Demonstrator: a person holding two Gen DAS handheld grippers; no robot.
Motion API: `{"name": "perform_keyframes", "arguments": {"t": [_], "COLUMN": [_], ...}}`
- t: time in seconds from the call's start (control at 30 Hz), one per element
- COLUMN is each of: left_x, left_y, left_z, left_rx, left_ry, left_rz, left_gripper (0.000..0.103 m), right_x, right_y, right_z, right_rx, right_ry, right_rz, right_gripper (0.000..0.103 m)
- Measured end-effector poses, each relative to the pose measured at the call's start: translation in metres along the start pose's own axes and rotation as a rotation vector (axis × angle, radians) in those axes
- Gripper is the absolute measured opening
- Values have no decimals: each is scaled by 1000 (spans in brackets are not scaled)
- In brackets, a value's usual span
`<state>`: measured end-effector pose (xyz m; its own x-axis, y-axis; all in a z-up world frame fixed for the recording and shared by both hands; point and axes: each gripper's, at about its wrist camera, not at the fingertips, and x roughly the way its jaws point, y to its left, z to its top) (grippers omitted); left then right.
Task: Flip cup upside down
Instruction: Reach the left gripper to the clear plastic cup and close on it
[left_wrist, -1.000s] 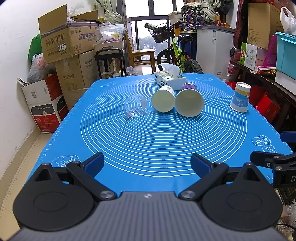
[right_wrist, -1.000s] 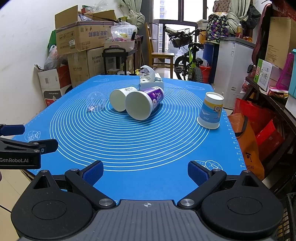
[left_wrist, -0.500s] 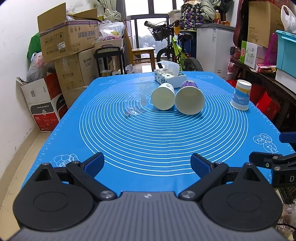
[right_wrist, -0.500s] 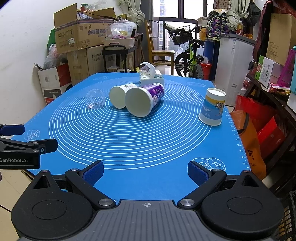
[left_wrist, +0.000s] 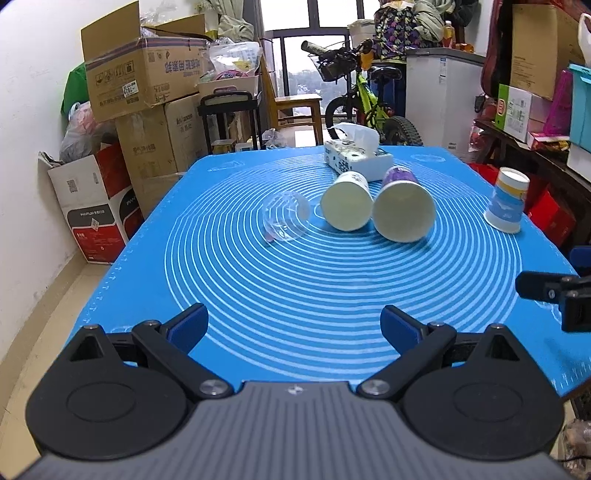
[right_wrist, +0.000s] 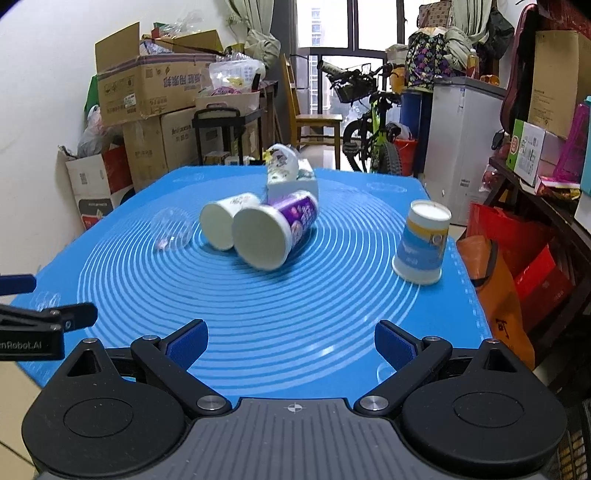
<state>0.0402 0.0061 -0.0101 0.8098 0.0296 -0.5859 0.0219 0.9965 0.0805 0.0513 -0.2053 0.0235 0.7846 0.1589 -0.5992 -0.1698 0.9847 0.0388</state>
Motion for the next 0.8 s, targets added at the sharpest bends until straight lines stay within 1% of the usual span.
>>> {"name": "perform_keyframes", "arguments": {"t": [0.17,0.23,0.4,0.5,0.57,0.7,0.8], "left_x": [29,44,87,109,123,156,181], "left_y": [9,13,21,22,23,23,22], "left_z": [20,31,61,79,89,104,112], "left_rx": [-16,-27,-50,-63,-77,-93,-90], "left_ry": [13,7,26,6,8,44,115], "left_rz": [1,20,49,86,113,144,166], "left_gripper": [99,99,99,99,99,99,99], "right_x": [26,40,73,91,100,115,123], "right_y": [-4,-8,-18,-25,-27,-27,-28], "right_z": [24,34,56,67,72,76,74], "right_rx": [7,14,35,49,50,49,48], "right_ry": [-29,-34,-46,-50,-52,-50,-43], "right_rz": [-18,-31,-56,-65,-70,-73,-72], "right_gripper": [97,97,97,97,97,97,97]}}
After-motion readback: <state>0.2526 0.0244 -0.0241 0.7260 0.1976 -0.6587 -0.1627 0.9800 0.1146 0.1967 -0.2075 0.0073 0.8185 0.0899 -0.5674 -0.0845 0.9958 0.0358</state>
